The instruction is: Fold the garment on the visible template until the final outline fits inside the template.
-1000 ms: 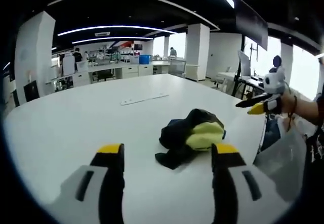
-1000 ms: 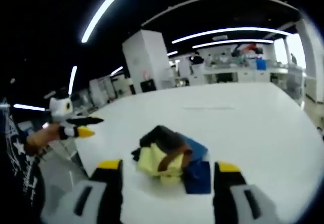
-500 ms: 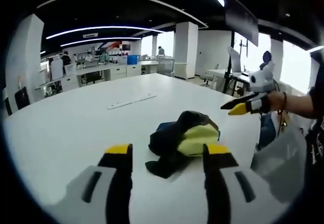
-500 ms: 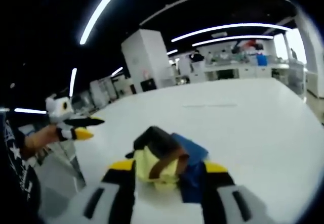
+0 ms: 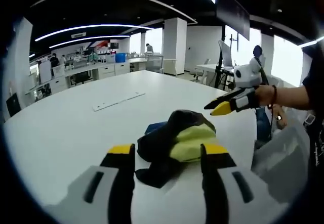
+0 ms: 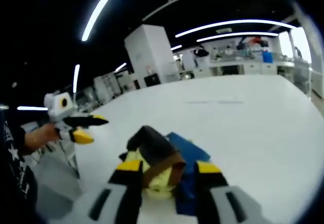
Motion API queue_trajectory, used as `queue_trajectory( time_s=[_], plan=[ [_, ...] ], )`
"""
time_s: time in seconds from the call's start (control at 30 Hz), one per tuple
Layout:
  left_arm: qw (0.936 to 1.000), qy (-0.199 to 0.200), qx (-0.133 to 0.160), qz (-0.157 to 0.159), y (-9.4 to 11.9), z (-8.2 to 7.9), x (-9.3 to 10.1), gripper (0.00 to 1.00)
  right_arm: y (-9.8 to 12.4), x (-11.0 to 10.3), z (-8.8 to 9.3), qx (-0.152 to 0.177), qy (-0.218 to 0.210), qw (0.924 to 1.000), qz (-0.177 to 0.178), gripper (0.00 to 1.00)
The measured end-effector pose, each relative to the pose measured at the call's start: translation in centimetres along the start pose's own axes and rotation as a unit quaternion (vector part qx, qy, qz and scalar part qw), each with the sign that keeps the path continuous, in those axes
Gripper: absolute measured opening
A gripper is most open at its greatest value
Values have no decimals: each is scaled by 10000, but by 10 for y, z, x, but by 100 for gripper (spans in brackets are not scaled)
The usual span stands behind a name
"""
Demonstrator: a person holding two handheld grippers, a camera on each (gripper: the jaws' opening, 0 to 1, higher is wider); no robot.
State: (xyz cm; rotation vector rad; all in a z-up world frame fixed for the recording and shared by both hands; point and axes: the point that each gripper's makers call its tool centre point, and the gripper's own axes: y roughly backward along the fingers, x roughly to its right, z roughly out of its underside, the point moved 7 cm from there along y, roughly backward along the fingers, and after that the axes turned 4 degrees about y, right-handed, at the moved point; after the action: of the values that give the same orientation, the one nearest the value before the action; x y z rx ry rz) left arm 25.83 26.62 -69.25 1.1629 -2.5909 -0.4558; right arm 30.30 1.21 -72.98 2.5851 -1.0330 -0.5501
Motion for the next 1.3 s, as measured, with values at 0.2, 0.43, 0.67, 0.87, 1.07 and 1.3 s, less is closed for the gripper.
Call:
queue_trajectory(
  time_s=[0.2,0.43,0.67,0.87,1.07,1.3],
  plan=[
    [9998,-14,-80,161,-13,3,-3,47,-13,8,3,-104,27,9999,-71,31],
    [9992,-73,-185,351,-29,2,1,47,-21,11,5,-185,-2,9996,-231,24],
    [9985,-106,-217,490,-38,0,7,47,-24,11,5,-147,-97,9992,-352,16],
    [9984,-108,-195,514,-40,0,7,47,-23,11,0,-109,-29,9988,-484,3],
    [9985,-148,-173,506,-36,-2,9,47,-18,4,-10,-49,205,9981,-586,0],
    [9988,-184,-123,437,-27,-4,8,48,-13,-11,-32,50,760,9938,-803,0]
  ],
)
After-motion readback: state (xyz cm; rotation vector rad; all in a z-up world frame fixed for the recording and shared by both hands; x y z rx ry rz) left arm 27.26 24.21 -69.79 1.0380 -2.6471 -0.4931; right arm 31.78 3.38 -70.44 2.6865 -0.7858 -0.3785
